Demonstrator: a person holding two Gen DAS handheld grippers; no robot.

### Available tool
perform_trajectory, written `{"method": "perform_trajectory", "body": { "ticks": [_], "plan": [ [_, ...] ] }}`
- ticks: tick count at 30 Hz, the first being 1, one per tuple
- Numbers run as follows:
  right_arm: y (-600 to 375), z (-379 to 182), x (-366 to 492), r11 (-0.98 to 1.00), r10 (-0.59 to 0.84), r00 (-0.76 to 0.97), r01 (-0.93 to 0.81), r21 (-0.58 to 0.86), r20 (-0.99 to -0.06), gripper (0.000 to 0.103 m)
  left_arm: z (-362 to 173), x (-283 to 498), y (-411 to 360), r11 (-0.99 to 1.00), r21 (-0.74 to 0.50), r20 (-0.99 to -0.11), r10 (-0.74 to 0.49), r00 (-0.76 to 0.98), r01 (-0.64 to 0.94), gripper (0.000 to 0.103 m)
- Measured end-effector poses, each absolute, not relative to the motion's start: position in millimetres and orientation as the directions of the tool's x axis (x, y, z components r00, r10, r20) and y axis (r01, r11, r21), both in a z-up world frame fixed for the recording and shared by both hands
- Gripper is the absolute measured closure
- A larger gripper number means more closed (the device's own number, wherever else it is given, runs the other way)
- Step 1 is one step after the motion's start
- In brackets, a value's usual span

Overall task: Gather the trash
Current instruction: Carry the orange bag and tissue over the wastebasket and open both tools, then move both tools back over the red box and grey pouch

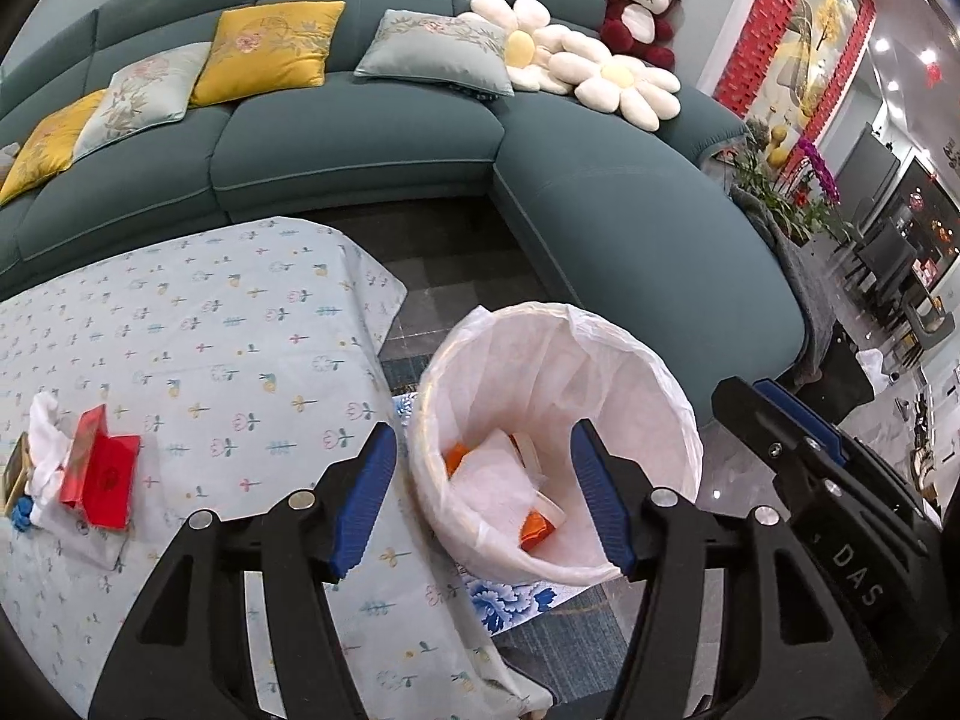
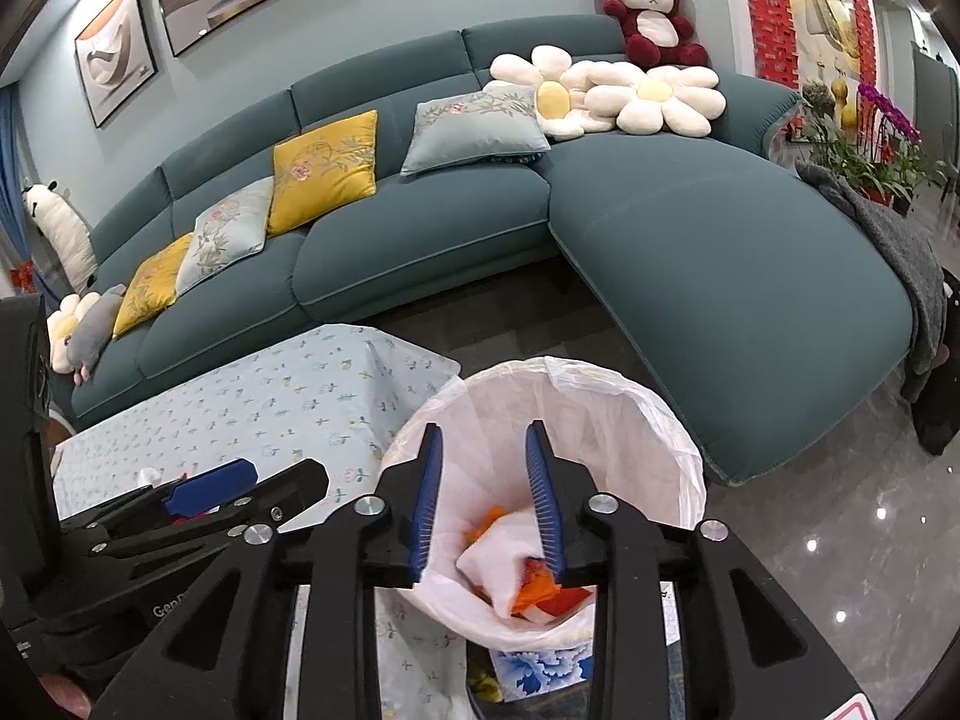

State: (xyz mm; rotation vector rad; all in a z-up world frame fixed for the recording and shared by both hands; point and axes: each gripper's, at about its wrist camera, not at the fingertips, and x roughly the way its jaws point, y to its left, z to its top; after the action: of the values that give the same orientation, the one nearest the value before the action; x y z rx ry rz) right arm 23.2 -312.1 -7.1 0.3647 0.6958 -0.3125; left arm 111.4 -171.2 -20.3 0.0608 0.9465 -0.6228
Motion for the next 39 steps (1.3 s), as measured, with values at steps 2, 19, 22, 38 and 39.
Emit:
{"method": "perform_trajectory", "body": {
  "ticks": [2, 19, 22, 38, 39],
  "plan": [
    [-304.5, -1.8, 22.8, 0.896, -0.154, 0.732, 0.386, 0.218, -0.663, 0.067, -15.9, 111.1, -161.9, 0.831, -0.220, -0.768, -0.471, 0.434, 0.511, 0.045],
    [-216.8, 22.6, 32.9, 0.945, -0.078, 0.760, 0.263, 0.195, -0.645, 0.066, 7.9, 113.2, -56.6, 0.894, -0.242, -0.737, -0.422, 0.528, 0.377, 0.045],
    [-197.9, 24.8, 37.9, 0.953, -0.064, 0.761, 0.239, 0.187, -0.645, 0.066, 10.3, 115.0, -36.4, 0.905, -0.242, -0.735, -0.407, 0.543, 0.350, 0.045],
    [-96.2, 19.3, 67.7, 0.982, 0.022, 0.737, 0.110, 0.151, -0.676, 0.065, -2.9, 125.0, 82.7, 0.948, -0.263, -0.747, -0.317, 0.584, 0.178, 0.044],
    [-89.3, 17.2, 70.8, 0.984, 0.031, 0.732, 0.099, 0.151, -0.681, 0.065, -6.0, 125.9, 92.2, 0.949, -0.268, -0.750, -0.312, 0.583, 0.163, 0.043]
  ]
}}
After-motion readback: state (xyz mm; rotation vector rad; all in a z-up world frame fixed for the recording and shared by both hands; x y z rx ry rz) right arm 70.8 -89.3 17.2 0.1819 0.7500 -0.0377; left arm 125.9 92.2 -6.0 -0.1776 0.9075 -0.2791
